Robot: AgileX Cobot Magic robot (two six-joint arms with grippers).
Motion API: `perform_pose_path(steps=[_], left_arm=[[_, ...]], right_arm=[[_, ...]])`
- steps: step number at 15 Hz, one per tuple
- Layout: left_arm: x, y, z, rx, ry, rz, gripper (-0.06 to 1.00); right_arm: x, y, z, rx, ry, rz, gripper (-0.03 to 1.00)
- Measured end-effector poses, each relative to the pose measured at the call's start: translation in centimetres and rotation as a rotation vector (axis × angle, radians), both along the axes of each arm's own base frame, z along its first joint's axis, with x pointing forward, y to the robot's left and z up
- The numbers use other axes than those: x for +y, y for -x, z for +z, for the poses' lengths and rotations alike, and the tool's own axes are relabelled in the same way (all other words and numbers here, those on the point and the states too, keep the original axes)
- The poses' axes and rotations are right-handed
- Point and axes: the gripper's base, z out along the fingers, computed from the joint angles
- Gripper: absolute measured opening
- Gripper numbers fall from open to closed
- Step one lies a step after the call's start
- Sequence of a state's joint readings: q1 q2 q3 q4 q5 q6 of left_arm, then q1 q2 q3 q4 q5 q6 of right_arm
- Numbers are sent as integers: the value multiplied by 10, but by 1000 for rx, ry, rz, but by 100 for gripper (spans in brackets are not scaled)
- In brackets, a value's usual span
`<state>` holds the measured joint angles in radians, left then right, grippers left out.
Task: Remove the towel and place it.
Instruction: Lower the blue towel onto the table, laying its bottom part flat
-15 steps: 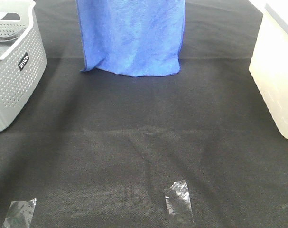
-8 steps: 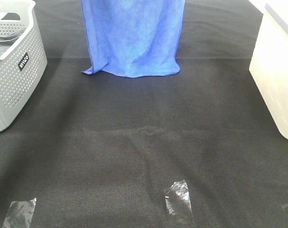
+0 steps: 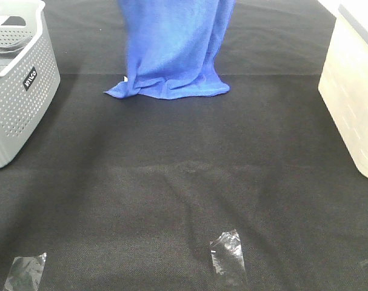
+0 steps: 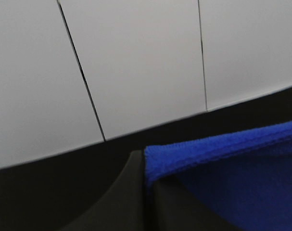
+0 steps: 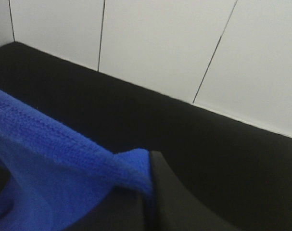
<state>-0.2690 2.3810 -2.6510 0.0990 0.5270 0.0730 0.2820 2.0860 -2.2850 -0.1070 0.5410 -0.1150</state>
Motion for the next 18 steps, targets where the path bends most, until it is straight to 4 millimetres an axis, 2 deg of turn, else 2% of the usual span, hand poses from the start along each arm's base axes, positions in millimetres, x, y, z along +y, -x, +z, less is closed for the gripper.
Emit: perform_pose_path(steps=[3, 7, 10, 13, 14, 18], left_arm=[[-3, 34, 16, 247, -37, -129, 0], [1, 68, 27, 479, -87, -190, 0], [4, 81, 42, 499, -34, -172, 0], [9, 100, 57, 512, -28, -166, 0], [12, 110, 57, 546, -33, -164, 0], [25, 173, 52, 689, -56, -188, 0]], right_arm=[[-10, 29, 13, 189, 40, -24, 3], [-15, 66, 30, 367, 10, 2, 3], [-16, 84, 30, 502, 9, 26, 3], [-17, 100, 40, 506, -29, 57, 3], [-18, 112, 46, 507, -41, 65, 3], [-23, 153, 39, 591, -71, 85, 3]])
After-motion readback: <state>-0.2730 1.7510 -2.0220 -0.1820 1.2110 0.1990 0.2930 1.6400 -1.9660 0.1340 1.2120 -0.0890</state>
